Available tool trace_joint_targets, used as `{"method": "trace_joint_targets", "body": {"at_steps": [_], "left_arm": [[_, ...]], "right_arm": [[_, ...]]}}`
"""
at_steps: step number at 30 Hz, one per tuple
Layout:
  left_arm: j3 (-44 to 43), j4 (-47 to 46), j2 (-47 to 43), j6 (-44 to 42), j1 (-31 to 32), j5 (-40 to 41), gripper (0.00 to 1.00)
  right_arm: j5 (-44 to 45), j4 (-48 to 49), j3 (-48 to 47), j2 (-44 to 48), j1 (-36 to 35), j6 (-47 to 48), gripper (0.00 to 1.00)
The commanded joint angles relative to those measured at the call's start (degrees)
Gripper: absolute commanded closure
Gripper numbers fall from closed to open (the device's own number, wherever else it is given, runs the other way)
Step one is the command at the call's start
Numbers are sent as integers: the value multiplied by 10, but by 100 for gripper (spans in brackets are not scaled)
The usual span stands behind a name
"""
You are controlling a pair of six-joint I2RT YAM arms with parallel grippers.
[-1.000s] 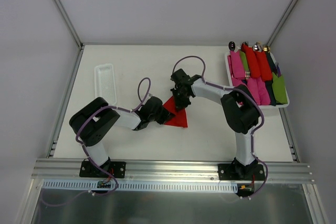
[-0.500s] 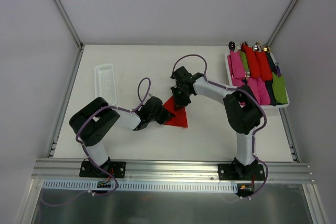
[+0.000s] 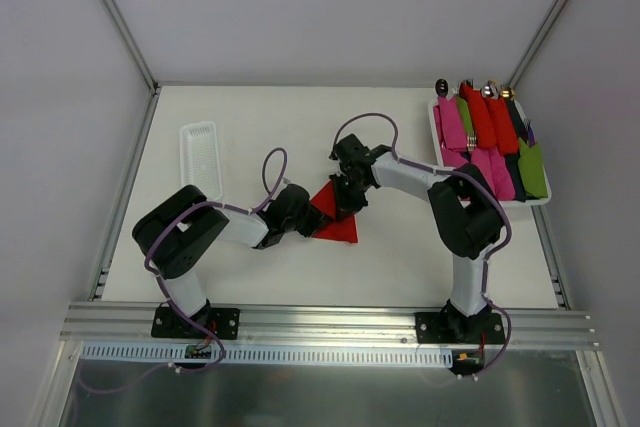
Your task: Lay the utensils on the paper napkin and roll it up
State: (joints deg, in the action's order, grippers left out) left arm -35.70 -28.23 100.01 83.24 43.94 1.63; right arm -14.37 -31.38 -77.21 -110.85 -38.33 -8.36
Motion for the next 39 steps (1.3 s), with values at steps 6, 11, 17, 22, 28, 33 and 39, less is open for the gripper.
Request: {"method": "trace_joint_targets", "body": {"at_steps": [6, 11, 17, 22, 28, 33, 39], "left_arm": [[34, 153, 35, -19, 5, 45, 100], [33, 154, 37, -21, 4, 44, 100], [35, 154, 34, -23, 4, 44, 100], [34, 153, 34, -25, 4, 42, 100], [36, 154, 30, -26, 3, 44, 100], [36, 154, 32, -24, 2, 42, 100], [36, 156, 33, -26, 1, 41, 100]], "right_arm": [[-6, -1, 35, -39, -5, -14, 91], [-46, 0, 23, -19, -5, -7, 90], [-61, -6, 13, 62, -3, 2, 86], [-67, -5, 43, 64, -5, 6, 86], [-72, 15, 79, 43, -15, 5, 87], [-62, 17, 96, 6, -18, 5, 87], [-74, 13, 83, 5, -18, 0, 88]]}}
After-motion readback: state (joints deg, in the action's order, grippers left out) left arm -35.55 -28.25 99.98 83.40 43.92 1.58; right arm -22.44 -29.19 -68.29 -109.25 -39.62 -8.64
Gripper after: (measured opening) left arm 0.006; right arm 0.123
